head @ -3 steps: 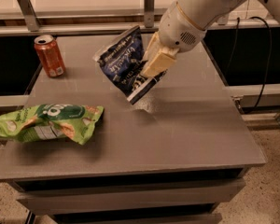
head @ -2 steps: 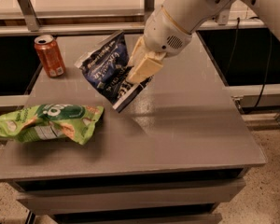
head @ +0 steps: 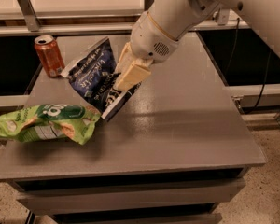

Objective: Move blue chip bag near green rice chip bag

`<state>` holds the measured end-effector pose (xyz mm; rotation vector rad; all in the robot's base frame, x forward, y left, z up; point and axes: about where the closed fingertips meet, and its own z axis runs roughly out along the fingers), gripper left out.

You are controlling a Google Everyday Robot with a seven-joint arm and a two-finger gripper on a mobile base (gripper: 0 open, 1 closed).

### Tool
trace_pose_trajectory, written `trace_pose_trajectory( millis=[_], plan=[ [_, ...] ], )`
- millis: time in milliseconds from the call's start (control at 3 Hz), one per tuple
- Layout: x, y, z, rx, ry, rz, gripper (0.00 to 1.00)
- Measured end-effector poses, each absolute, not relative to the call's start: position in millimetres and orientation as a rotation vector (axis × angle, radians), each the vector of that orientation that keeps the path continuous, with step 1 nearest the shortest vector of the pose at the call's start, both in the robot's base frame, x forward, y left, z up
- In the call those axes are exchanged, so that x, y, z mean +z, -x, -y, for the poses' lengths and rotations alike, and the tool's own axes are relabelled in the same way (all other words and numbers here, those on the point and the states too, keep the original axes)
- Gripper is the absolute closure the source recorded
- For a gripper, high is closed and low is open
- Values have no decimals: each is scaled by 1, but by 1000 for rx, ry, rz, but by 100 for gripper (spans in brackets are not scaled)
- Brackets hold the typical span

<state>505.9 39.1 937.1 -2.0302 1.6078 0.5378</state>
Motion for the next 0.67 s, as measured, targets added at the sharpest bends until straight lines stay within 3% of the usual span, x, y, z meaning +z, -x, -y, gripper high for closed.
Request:
trace_pose_trajectory(
  millis=[333,667],
  plan=[
    [937,-505,-41,536,2033,-1605,12],
    [938,-505,-42,536,2035,-1602,0]
  ],
)
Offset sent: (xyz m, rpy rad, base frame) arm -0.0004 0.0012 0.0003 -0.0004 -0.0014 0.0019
